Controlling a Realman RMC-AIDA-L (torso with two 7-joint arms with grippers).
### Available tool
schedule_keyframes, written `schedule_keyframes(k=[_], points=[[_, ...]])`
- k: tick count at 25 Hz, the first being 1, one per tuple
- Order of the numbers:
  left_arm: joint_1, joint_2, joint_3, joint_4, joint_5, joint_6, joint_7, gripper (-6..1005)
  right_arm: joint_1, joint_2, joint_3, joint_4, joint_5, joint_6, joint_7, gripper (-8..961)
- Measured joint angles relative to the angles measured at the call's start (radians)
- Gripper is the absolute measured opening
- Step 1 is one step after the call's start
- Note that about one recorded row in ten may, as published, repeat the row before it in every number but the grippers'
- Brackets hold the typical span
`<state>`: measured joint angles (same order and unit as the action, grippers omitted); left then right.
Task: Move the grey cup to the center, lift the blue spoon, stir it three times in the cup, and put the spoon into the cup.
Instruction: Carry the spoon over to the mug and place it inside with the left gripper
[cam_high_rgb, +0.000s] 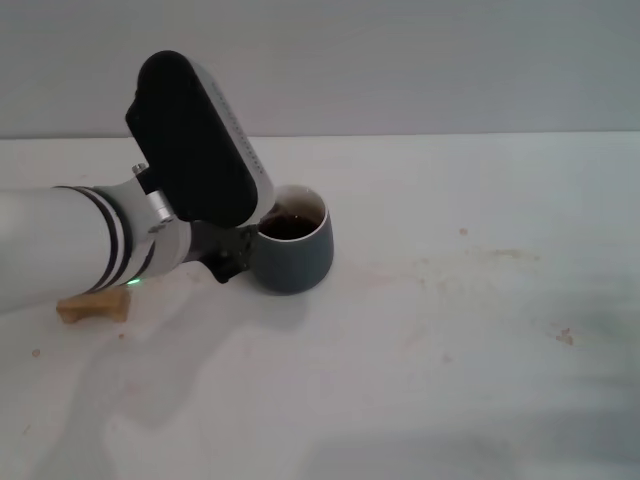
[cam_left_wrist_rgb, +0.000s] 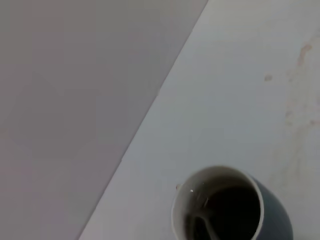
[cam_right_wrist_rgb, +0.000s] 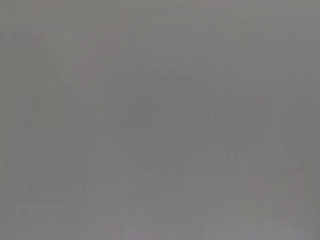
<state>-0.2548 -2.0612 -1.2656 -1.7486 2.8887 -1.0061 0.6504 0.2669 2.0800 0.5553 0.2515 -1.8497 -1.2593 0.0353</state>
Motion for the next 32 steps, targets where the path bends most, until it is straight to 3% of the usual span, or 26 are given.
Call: schedule_keyframes(k=[11,25,32], points=[[-0.03,-0.002,0.059,-0.003,-0.005,0.008,-0.002,179,-0.005,0.0,0.0,0.0,-0.002,0.003,0.0,-1],[0.033,0.001,0.063,-0.046,-0.001,-0.006,-0.004,179,-0.002,0.0,0.0,-0.001,-0.002,0.001,0.0,-1],[0.044,0.004,0.021,-0.039,0.0,-0.009,0.002,179,0.001,0.0,-0.001,-0.001,-0.002,0.003,0.0,-1]])
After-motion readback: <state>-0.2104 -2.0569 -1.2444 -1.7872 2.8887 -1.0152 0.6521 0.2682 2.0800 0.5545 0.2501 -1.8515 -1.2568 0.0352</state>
